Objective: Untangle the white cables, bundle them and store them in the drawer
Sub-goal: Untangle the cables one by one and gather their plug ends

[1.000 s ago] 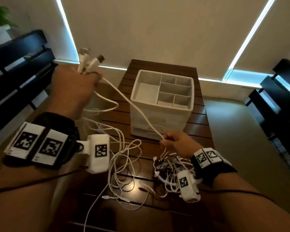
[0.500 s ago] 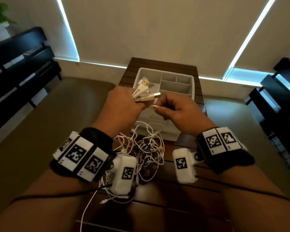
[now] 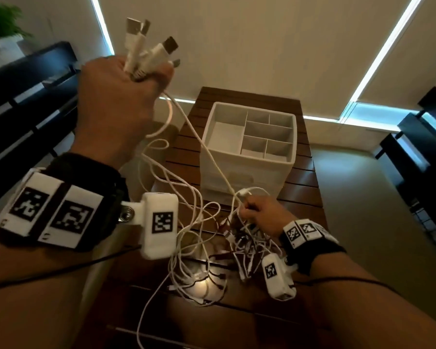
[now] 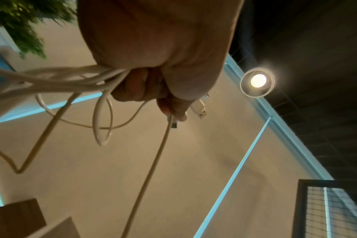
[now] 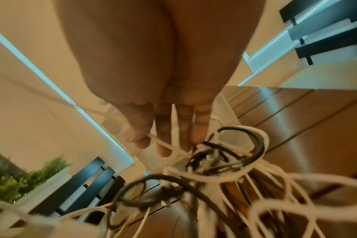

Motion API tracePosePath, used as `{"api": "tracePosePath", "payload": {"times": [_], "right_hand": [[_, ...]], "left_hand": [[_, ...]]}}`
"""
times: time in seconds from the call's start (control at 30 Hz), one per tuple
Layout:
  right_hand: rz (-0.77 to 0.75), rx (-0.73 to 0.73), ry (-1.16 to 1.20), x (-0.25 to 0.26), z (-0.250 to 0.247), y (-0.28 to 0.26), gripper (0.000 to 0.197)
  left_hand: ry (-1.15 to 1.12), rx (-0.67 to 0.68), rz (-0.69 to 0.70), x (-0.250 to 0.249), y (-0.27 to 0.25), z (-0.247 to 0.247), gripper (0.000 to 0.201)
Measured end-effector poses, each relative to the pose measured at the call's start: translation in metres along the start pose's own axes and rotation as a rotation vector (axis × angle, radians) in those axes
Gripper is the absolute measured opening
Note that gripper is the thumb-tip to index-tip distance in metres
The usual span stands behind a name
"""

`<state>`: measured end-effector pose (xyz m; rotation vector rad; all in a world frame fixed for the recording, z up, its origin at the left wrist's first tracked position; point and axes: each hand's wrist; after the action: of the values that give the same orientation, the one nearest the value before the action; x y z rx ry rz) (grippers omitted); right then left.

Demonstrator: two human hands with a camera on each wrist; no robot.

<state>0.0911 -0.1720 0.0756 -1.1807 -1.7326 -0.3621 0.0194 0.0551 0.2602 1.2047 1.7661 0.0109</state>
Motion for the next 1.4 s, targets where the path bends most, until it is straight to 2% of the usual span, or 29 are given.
{"api": "tracePosePath", "payload": {"times": [0.1, 0.17, 0.2, 0.27, 0.33, 0.4, 0.43, 0.5, 0.6, 0.67, 0.73, 0.83, 0.9, 1.0, 1.03, 1.13, 1.2, 1.27, 1.3, 1.33, 1.4], "right_hand": [[0.009, -0.067, -0.22, -0.001, -0.01, 0.005, 0.008], [0.057, -0.022, -0.322, -0.008, -0.012, 0.006, 0.009], [0.086, 0.001, -0.31, -0.013, -0.012, 0.006, 0.012], [0.125, -0.007, -0.146, -0.02, -0.012, 0.003, 0.02], [0.068, -0.136, 0.015, -0.011, -0.019, 0.001, 0.012], [-0.029, -0.238, 0.03, 0.004, -0.031, -0.007, 0.011], [-0.063, -0.209, 0.027, 0.012, -0.037, -0.013, 0.013], [-0.059, -0.045, 0.118, 0.021, -0.047, -0.032, 0.009], [-0.022, 0.186, 0.236, 0.02, -0.054, -0.062, 0.012], [0.044, 0.318, 0.126, 0.012, -0.047, -0.074, 0.017], [0.144, 0.46, -0.055, -0.005, -0.03, -0.082, 0.015], [0.249, 0.561, -0.297, -0.034, 0.001, -0.084, 0.008], [0.245, 0.554, -0.359, -0.046, 0.017, -0.08, 0.014], [0.193, 0.5, -0.348, -0.051, 0.031, -0.069, 0.019], [0.184, 0.464, -0.305, -0.052, 0.034, -0.065, 0.018], [0.195, 0.366, -0.179, -0.046, 0.032, -0.052, 0.014], [0.199, 0.241, -0.182, -0.046, 0.029, -0.04, 0.016], [0.199, 0.037, -0.133, -0.042, 0.032, -0.036, 0.02], [0.203, 0.017, -0.07, -0.037, 0.037, -0.038, 0.023], [0.225, 0.115, 0.017, -0.029, 0.046, -0.045, 0.028], [0.384, 0.554, 0.251, -0.011, 0.069, -0.065, 0.032]], "left_hand": [[0.043, -0.028, -0.053, 0.016, 0.003, 0.0, 0.04], [-0.102, -0.074, -0.115, 0.016, 0.003, -0.001, 0.042], [-0.147, -0.093, -0.129, 0.013, 0.004, -0.003, 0.041], [-0.066, -0.092, -0.089, 0.012, 0.006, -0.005, 0.04], [0.045, -0.054, -0.01, 0.019, 0.007, -0.005, 0.04], [0.158, 0.017, 0.018, 0.029, 0.008, -0.002, 0.036], [0.191, 0.076, 0.002, 0.035, 0.007, 0.0, 0.028], [0.127, 0.176, -0.094, 0.044, 0.003, 0.005, 0.019], [-0.249, 0.178, -0.255, 0.057, 0.002, 0.006, 0.021], [-0.416, 0.245, -0.284, 0.064, 0.006, -0.001, 0.02], [-0.531, 0.368, -0.232, 0.068, 0.009, -0.007, 0.021], [-0.711, 0.547, -0.192, 0.073, 0.009, -0.016, 0.025], [-0.766, 0.642, -0.202, 0.074, 0.004, -0.017, 0.028], [-0.658, 0.851, -0.285, 0.079, -0.01, -0.006, 0.019], [-0.6, 0.95, -0.329, 0.082, -0.018, -0.001, 0.022], [-0.447, 1.185, -0.432, 0.091, -0.039, 0.014, 0.049], [-0.395, 1.26, -0.483, 0.096, -0.048, 0.016, 0.055], [-0.426, 1.278, -0.521, 0.101, -0.049, 0.011, 0.051], [-0.48, 1.279, -0.537, 0.104, -0.047, 0.007, 0.048], [-0.551, 1.277, -0.549, 0.105, -0.044, 0.002, 0.045], [-0.649, 1.231, -0.586, 0.106, -0.036, -0.004, 0.04]]}}
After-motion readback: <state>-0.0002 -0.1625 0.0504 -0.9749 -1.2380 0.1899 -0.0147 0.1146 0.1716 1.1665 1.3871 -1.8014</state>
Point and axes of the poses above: each hand's wrist, its own y-axis towards the middle knuckle, its own z-axis out of the palm, x = y × z, and after that the axes turned 13 degrees about y, right-handed
